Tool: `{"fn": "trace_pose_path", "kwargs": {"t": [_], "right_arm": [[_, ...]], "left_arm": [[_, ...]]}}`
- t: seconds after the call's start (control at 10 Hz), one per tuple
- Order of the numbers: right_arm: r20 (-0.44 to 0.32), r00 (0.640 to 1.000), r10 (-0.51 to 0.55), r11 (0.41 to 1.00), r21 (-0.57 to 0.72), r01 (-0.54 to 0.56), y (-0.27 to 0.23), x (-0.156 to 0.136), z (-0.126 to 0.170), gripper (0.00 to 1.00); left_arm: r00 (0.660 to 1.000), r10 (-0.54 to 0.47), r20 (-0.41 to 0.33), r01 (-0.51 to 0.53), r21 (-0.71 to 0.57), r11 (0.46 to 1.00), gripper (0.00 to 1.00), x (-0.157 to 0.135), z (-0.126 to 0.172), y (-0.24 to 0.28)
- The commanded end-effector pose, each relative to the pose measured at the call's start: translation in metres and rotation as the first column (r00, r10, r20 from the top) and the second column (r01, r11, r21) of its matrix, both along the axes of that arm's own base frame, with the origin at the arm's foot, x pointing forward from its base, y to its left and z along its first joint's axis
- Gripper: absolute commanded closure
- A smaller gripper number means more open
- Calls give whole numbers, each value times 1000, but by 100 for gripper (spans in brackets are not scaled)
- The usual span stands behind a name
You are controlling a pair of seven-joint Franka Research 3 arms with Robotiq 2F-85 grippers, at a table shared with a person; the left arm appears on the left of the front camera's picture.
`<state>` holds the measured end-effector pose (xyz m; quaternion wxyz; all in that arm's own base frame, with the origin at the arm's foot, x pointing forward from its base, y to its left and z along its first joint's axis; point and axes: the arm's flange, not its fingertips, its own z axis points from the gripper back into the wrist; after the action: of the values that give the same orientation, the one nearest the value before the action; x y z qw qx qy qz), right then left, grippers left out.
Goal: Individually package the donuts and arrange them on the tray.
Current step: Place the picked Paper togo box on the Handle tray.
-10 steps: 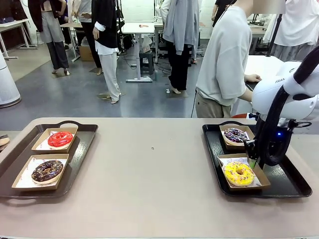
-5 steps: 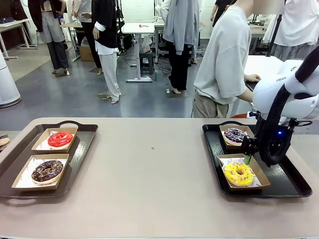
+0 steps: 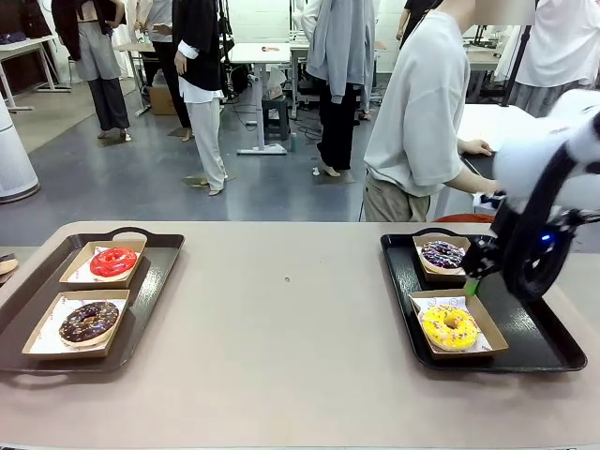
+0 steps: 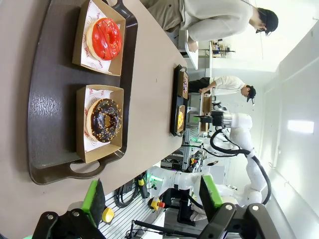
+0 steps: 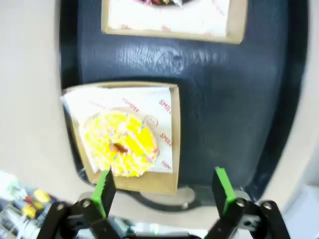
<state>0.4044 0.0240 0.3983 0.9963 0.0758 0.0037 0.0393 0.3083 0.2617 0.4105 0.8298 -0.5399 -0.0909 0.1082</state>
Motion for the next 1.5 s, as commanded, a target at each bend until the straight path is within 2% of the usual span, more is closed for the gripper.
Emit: {"fn": "trace_pose_path", "kwargs": {"t": [0.0, 0.1, 0.2, 0.4, 0.7, 0.9, 1.1, 1.4], "right_arm": [[99, 994, 52, 978, 197, -71, -49, -38, 43, 0], [157, 986, 49, 941, 324, -99, -78, -48, 64, 0], [204, 978, 38, 881, 456, -130, -108, -56, 79, 0], [220, 975, -31, 751, 649, -122, -163, -62, 86, 0], [212, 971, -114, 571, 813, -110, -233, -58, 59, 0], [220, 962, -160, 489, 864, -117, -266, -55, 25, 0], [203, 968, -145, 459, 881, -116, -285, -56, -5, 0], [222, 959, -175, 441, 889, -125, -295, -60, -41, 0]], "left_arm": [[1000, 12, 5, -12, 0, 1000, 0, -1, 3, 1], [1000, 12, 5, -12, 0, 1000, 0, -1, 3, 1], [1000, 12, 5, -12, 0, 1000, 0, -1, 3, 1], [1000, 12, 5, -12, 0, 1000, 0, -1, 3, 1], [1000, 12, 5, -12, 0, 1000, 0, -1, 3, 1], [1000, 12, 5, -12, 0, 1000, 0, -1, 3, 1], [1000, 12, 5, -12, 0, 1000, 0, -1, 3, 1], [1000, 12, 5, -12, 0, 1000, 0, -1, 3, 1]]}}
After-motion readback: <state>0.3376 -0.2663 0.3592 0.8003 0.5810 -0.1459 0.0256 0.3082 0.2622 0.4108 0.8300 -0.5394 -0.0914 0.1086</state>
